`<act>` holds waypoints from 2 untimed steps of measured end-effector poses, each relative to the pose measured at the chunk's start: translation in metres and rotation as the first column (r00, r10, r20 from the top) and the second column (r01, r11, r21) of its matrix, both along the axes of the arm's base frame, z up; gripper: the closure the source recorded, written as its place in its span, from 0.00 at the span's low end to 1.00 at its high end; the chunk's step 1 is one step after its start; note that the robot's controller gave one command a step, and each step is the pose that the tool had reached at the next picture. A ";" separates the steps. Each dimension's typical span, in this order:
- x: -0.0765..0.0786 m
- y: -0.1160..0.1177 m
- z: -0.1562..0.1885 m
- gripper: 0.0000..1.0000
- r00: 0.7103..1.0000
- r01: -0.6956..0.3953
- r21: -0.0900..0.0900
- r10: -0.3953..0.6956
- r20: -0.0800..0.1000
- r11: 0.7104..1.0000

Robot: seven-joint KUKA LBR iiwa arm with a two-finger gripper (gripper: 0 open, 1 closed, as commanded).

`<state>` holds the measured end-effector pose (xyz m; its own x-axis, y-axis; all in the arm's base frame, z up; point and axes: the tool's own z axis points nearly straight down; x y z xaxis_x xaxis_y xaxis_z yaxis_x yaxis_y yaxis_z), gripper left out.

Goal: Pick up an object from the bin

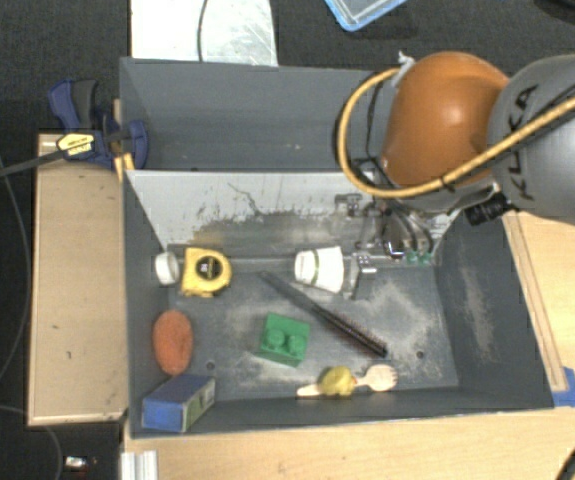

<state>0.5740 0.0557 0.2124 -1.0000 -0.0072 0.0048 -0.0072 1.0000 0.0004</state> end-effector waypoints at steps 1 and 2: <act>0.001 0.000 0.005 0.00 1.000 0.002 0.001 -0.002 0.008 1.000; -0.019 -0.056 -0.050 0.00 1.000 0.028 0.002 -0.028 0.013 1.000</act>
Offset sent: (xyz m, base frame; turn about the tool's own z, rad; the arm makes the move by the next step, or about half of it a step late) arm -0.0317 -0.0866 -0.0798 0.0441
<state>0.5547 0.0001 0.1627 -0.9997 0.0210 -0.0086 0.0210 0.9998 0.0023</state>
